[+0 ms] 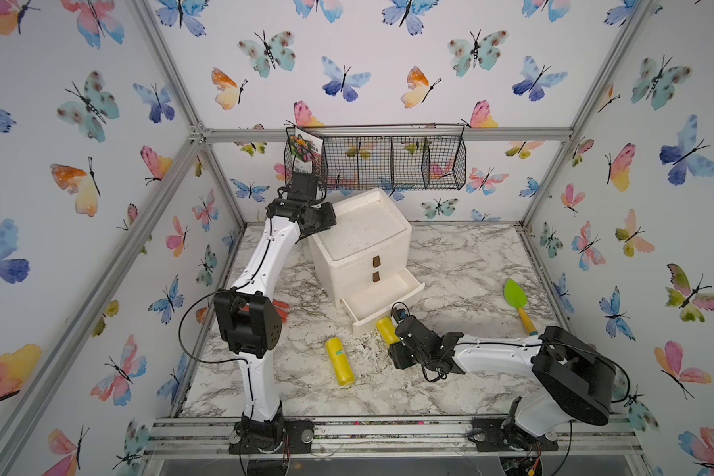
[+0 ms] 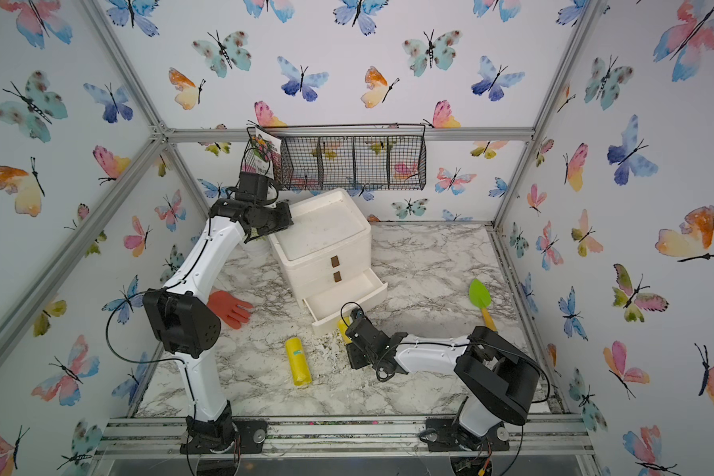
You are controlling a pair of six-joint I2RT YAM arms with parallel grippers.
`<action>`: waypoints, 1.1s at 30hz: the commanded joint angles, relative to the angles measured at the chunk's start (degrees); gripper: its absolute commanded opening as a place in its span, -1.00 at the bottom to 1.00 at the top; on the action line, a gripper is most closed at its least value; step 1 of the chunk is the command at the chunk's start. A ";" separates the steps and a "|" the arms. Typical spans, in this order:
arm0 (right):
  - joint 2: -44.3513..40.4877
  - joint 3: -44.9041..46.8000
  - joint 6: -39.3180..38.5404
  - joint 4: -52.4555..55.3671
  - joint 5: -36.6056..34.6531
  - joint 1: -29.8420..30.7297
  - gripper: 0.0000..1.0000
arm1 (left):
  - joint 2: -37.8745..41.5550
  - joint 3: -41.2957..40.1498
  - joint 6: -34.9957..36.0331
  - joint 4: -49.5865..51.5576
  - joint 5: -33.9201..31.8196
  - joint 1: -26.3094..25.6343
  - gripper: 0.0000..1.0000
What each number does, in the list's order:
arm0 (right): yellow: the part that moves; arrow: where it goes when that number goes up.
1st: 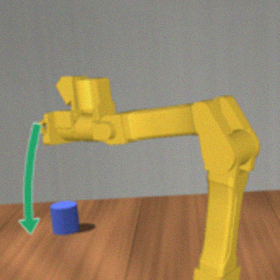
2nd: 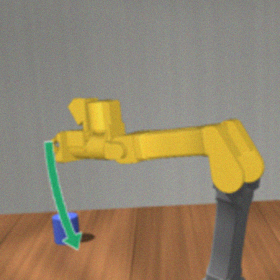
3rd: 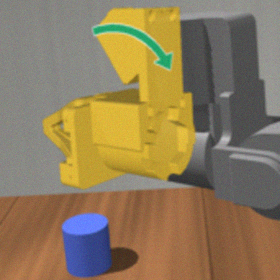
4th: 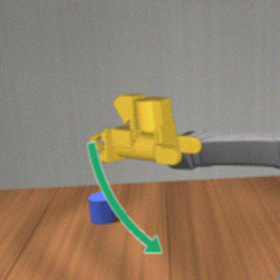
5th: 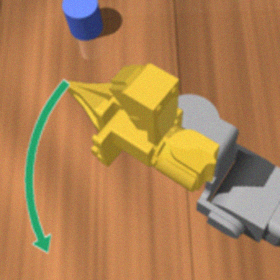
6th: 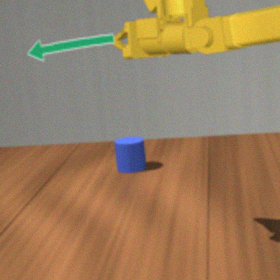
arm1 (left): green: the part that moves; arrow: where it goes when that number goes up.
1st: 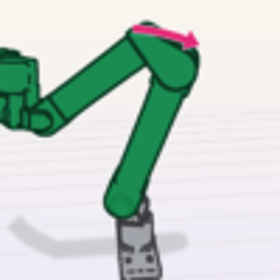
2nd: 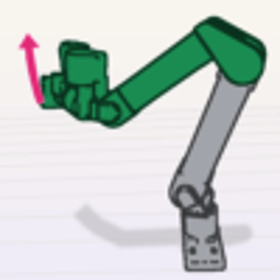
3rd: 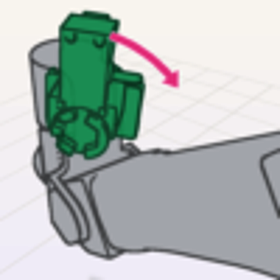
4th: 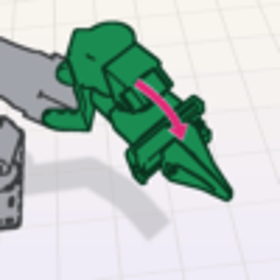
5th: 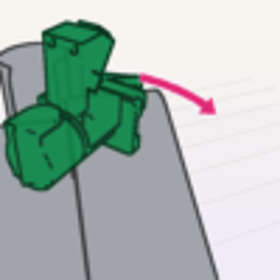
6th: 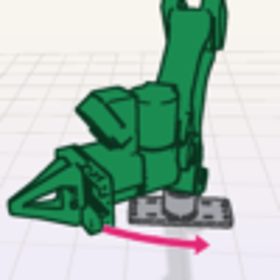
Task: Sort the rolls of trash bags by color and place them into the drawer
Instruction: Pick up the roll of trash bags from the center of the board.
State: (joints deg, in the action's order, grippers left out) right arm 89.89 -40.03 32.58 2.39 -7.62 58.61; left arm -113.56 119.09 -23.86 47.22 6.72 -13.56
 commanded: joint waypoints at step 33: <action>9.54 -47.29 -15.75 48.92 2.50 -7.57 -0.13 | -2.01 -5.65 0.18 12.31 0.09 -0.06 -1.00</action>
State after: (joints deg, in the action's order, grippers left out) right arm 99.00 -84.71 19.14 48.16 -5.30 52.14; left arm -112.44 117.38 -23.86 46.52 6.79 -13.58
